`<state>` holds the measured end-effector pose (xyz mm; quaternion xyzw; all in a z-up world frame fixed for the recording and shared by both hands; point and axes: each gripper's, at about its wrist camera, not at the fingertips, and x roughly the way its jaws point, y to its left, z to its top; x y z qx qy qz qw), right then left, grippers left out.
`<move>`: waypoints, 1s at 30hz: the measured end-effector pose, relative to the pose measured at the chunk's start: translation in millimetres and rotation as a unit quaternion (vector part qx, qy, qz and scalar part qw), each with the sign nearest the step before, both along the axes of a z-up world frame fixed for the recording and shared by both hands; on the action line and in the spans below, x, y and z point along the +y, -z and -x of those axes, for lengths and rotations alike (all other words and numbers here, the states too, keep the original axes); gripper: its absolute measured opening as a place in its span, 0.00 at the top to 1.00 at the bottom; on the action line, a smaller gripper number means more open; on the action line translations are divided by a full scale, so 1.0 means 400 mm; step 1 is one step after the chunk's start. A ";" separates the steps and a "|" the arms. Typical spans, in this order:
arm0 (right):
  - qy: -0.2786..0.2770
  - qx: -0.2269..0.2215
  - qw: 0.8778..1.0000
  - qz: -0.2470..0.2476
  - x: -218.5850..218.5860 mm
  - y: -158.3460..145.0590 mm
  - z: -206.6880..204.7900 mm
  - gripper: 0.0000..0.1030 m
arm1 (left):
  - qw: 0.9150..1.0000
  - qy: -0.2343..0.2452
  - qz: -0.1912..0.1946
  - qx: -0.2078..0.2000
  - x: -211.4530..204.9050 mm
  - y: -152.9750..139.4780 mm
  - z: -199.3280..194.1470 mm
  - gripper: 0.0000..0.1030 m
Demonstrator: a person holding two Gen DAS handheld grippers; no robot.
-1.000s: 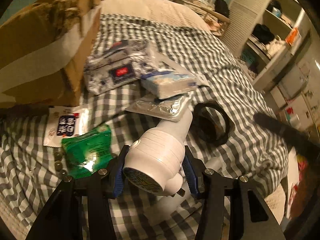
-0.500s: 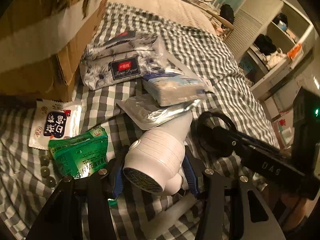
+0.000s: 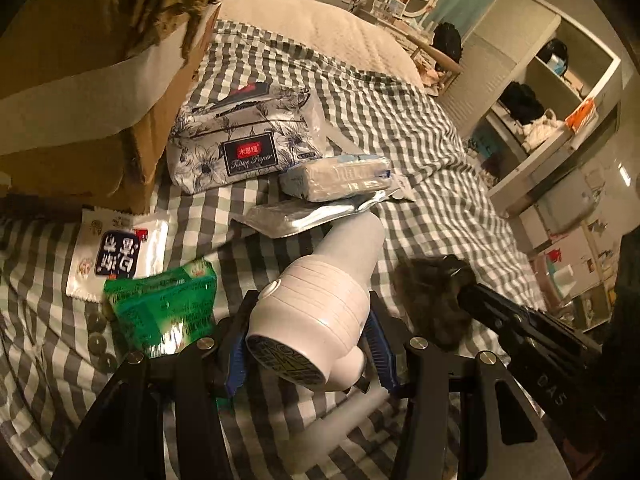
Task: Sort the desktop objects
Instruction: 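Grasp the white hair dryer with the left tool while the right tool grasps the black pouch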
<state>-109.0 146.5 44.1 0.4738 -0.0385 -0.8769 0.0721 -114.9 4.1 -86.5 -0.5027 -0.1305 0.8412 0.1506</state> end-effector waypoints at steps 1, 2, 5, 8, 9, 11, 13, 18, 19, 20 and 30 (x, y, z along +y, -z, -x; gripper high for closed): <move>-0.003 -0.002 1.000 -0.005 -0.002 -0.006 -0.008 0.92 | 1.000 0.002 -0.001 -0.003 0.001 -0.002 -0.005 0.50; -0.004 -0.001 1.000 -0.016 -0.007 -0.012 -0.021 0.95 | 1.000 0.004 0.002 -0.001 0.002 -0.005 -0.009 0.50; 0.001 0.002 1.000 -0.022 -0.005 -0.028 -0.049 0.97 | 1.000 0.010 0.015 0.011 0.010 -0.024 -0.029 0.50; 0.005 -0.006 1.000 -0.013 0.006 -0.039 -0.072 0.97 | 0.999 0.017 0.024 0.026 0.016 -0.040 -0.047 0.50; 0.010 -0.004 1.000 -0.013 0.010 -0.044 -0.081 0.97 | 0.999 0.018 0.029 0.029 0.018 -0.044 -0.051 0.50; 0.014 -0.003 1.000 0.004 0.016 -0.050 -0.092 0.93 | 0.999 0.016 0.032 0.030 0.018 -0.050 -0.054 0.50; 0.020 0.001 1.000 0.010 0.019 -0.054 -0.100 0.76 | 0.999 0.011 0.029 0.025 0.014 -0.050 -0.053 0.50; 0.026 -0.003 0.999 0.027 0.021 -0.045 -0.104 0.64 | 0.999 -0.001 0.033 0.029 0.009 -0.057 -0.059 0.50; 0.028 -0.005 0.999 0.033 0.019 -0.039 -0.099 0.64 | 0.999 -0.003 0.033 0.030 0.009 -0.056 -0.057 0.50; 0.031 -0.007 0.999 0.039 0.019 -0.033 -0.093 0.63 | 0.999 -0.005 0.034 0.032 0.008 -0.057 -0.056 0.50; 0.044 -0.036 0.995 0.084 -0.002 0.044 0.026 0.47 | 0.995 -0.055 0.051 0.059 -0.019 -0.053 -0.025 0.50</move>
